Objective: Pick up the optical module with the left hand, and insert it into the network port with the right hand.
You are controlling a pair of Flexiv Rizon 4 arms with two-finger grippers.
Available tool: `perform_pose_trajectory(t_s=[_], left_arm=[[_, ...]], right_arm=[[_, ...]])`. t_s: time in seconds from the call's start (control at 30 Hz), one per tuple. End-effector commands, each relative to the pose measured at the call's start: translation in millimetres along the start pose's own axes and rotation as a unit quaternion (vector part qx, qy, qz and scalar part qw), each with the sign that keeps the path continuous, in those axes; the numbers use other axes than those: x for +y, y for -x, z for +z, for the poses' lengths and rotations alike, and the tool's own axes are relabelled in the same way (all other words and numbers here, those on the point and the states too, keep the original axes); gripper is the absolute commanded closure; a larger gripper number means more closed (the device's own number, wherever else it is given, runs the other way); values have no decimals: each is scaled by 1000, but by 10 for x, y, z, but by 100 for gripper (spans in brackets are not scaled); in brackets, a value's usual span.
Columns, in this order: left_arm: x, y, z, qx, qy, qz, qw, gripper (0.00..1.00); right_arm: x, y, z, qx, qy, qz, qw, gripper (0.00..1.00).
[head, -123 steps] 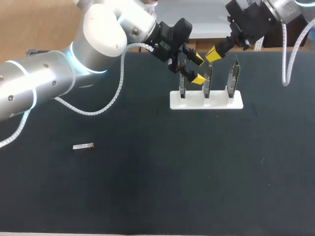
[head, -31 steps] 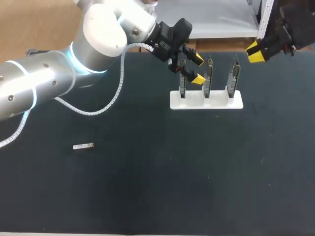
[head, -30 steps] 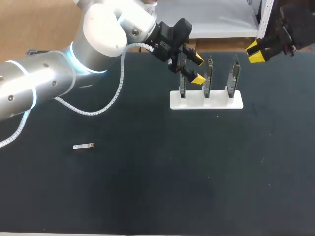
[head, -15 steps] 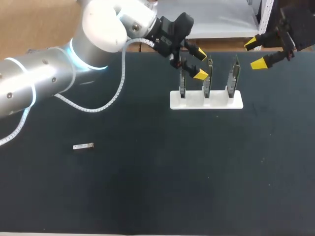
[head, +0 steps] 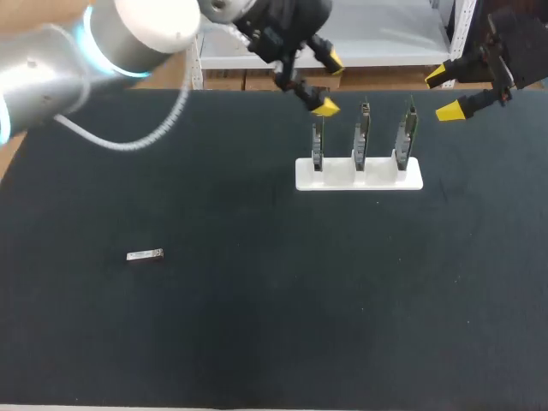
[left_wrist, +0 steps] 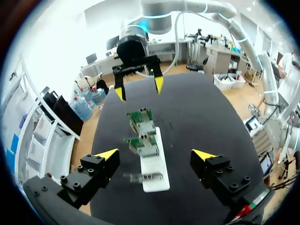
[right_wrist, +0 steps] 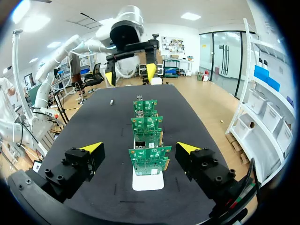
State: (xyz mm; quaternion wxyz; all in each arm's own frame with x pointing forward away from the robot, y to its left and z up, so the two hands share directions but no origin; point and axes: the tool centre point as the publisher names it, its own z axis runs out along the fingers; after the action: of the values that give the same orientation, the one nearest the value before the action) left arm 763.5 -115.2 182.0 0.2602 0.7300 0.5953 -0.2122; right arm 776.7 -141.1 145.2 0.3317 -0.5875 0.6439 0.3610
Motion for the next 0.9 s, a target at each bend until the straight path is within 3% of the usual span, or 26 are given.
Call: perform_pose_trajectory(t_s=[0.03,0.23,0.43,0.6,0.7,0.9], left_arm=[[-450,-157,-502,96,41,7,995,0],[-817,-534,-835,210,57,-16,976,0],[-1242,-988,-943,298,43,-54,952,0],[-1571,-1357,-991,338,45,-93,935,0],[-1745,-1555,-961,355,24,-105,928,0],[-1965,-1875,-919,353,21,-128,927,0]], right_arm=[[25,2,-1,0,-3,-1,1000,0],[25,2,-1,0,-3,-1,1000,0],[25,2,-1,0,-3,-1,1000,0],[25,2,-1,0,-3,-1,1000,0],[25,2,-1,0,-3,-1,1000,0],[25,2,-1,0,-3,-1,1000,0]])
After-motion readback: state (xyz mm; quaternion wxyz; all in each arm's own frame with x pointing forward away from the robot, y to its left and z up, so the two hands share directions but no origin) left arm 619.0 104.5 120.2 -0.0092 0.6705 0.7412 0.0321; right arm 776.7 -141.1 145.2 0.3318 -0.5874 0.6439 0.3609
